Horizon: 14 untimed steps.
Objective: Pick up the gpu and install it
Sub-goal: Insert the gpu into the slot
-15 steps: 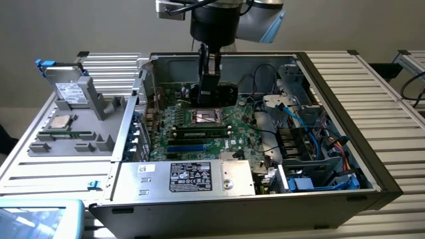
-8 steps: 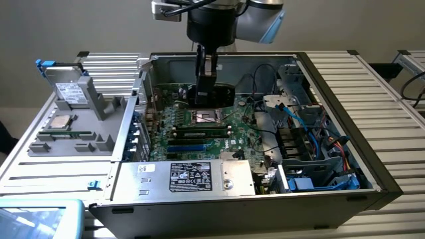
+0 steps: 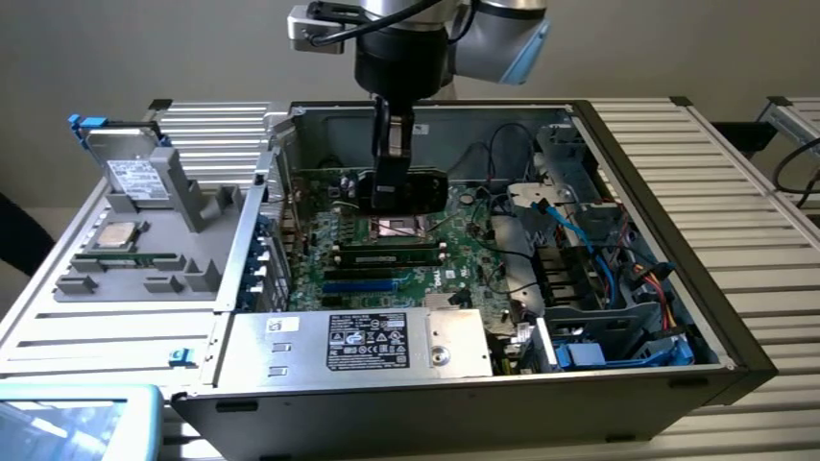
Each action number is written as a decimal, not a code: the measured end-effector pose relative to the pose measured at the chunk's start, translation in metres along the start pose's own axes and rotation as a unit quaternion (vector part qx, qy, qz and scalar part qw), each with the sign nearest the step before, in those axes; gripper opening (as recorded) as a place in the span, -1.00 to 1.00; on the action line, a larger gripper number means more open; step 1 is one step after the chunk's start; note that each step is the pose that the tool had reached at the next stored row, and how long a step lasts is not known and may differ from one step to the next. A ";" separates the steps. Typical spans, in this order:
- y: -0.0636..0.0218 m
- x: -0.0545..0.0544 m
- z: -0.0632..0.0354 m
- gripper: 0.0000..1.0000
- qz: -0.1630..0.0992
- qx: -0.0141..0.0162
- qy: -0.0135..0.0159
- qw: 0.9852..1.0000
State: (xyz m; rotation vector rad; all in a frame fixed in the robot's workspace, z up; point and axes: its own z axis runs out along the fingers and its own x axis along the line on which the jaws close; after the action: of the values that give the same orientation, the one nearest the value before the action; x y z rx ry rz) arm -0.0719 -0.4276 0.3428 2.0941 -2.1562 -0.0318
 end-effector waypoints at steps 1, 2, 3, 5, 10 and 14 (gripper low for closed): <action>0.0003 0.000 0.0018 -0.43 0.000 0.000 0.000 1.000; 0.0007 0.000 0.0036 -0.43 0.000 0.001 0.000 1.000; 0.0013 0.000 0.0052 -0.43 0.000 0.001 -0.001 1.000; 0.0024 0.001 0.0076 -0.43 0.000 0.001 -0.005 1.000; 0.0035 0.002 0.0116 -0.43 -0.001 0.001 -0.010 1.000; 0.0030 0.004 0.0190 -0.43 -0.001 0.001 -0.012 1.000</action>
State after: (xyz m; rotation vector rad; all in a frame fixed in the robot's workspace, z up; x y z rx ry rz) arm -0.0771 -0.4335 0.3247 2.1078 -2.1677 -0.0545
